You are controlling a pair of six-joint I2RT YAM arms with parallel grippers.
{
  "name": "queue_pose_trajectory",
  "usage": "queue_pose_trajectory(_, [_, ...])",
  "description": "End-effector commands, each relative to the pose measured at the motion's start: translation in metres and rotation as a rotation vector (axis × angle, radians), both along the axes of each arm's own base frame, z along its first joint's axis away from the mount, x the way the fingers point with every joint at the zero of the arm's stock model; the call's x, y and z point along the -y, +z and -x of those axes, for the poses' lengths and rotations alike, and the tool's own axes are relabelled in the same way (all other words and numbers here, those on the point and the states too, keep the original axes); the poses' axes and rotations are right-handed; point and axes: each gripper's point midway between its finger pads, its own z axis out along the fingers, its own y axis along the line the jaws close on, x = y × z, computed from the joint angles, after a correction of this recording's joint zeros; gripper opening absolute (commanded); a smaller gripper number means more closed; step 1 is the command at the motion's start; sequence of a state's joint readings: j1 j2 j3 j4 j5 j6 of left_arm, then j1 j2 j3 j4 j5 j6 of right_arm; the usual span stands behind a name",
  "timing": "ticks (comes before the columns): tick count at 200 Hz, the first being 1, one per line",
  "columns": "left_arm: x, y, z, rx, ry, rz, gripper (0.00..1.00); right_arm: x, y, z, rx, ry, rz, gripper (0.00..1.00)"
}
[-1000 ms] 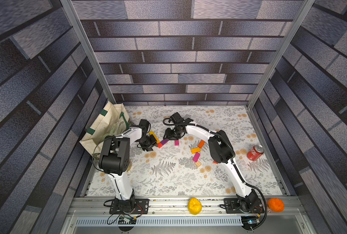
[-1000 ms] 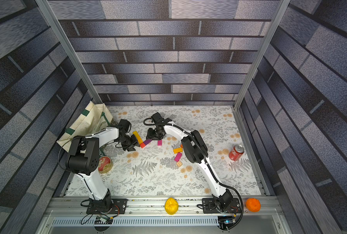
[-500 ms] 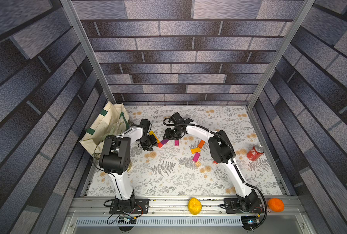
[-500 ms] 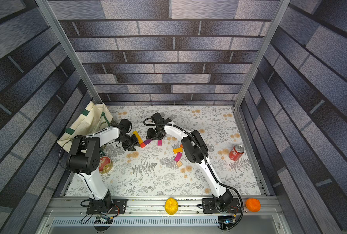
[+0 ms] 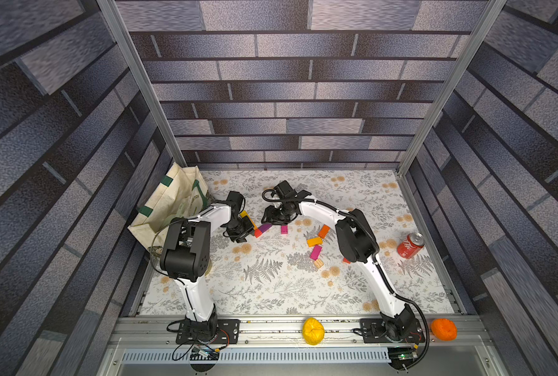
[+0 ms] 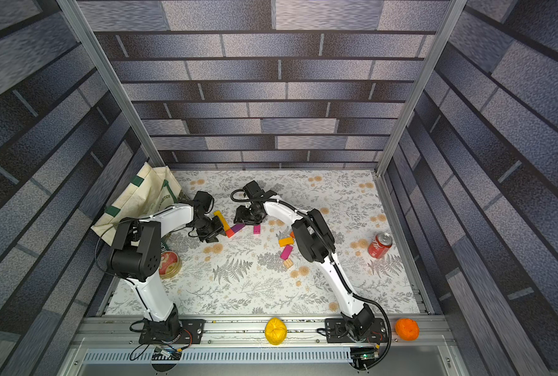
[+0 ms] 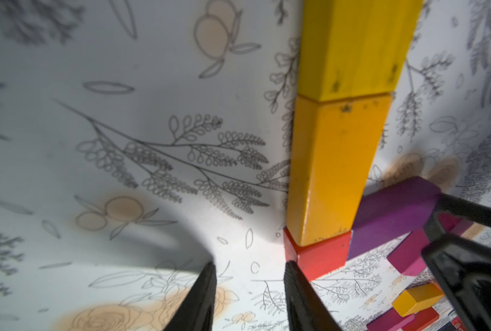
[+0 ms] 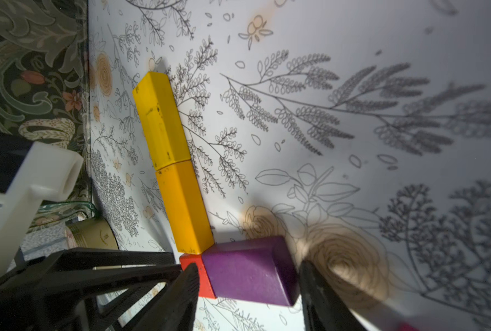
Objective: Assemble the letter v with building blocks
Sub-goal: Assemble the building block at the center of the board.
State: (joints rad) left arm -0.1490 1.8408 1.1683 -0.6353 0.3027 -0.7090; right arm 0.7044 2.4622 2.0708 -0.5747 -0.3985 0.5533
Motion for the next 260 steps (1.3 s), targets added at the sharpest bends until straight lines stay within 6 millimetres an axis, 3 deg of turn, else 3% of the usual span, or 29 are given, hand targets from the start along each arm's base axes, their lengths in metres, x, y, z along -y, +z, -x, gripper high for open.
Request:
queue_pose_trajectory(1, [-0.017,0.005,0.002,0.0,0.023,-0.074,0.42,0.007,0.014,-0.006,0.015,-0.019,0.015,0.63])
queue_pose_trajectory(61, [-0.023,0.043,-0.006,0.088,0.036,-0.064,0.42,0.003,0.043,-0.016,0.066,-0.014,-0.013,0.69])
queue_pose_trajectory(103, [-0.023,0.072,-0.01,0.17,0.021,-0.041,0.39,0.01,0.083,-0.015,0.151,-0.006,-0.032,0.68])
queue_pose_trajectory(132, [-0.015,0.093,-0.011,0.218,-0.044,-0.057,0.39,0.03,0.118,-0.015,0.238,-0.036,-0.027,0.68])
queue_pose_trajectory(154, [0.003,0.102,-0.009,0.225,-0.135,-0.097,0.4,0.053,0.136,-0.015,0.28,-0.08,-0.012,0.67])
queue_pose_trajectory(171, [0.025,0.102,-0.008,0.221,-0.217,-0.112,0.43,0.075,0.139,-0.015,0.303,-0.122,0.018,0.67])
queue_pose_trajectory(173, [0.028,0.102,-0.008,0.22,-0.225,-0.113,0.43,0.078,0.152,-0.013,0.324,-0.13,0.006,0.67])
queue_pose_trajectory(177, [0.033,0.101,-0.008,0.217,-0.245,-0.114,0.44,0.083,0.157,-0.012,0.339,-0.14,0.007,0.66])
queue_pose_trajectory(201, [0.069,0.094,-0.01,0.203,-0.358,-0.127,0.47,0.113,0.167,-0.003,0.388,-0.201,0.027,0.66])
queue_pose_trajectory(224, [0.096,0.082,-0.014,0.175,-0.445,-0.16,0.5,0.139,0.167,0.009,0.402,-0.252,0.052,0.66])
queue_pose_trajectory(260, [0.115,0.056,-0.024,0.112,-0.497,-0.221,0.52,0.17,0.154,0.032,0.386,-0.32,0.074,0.65])
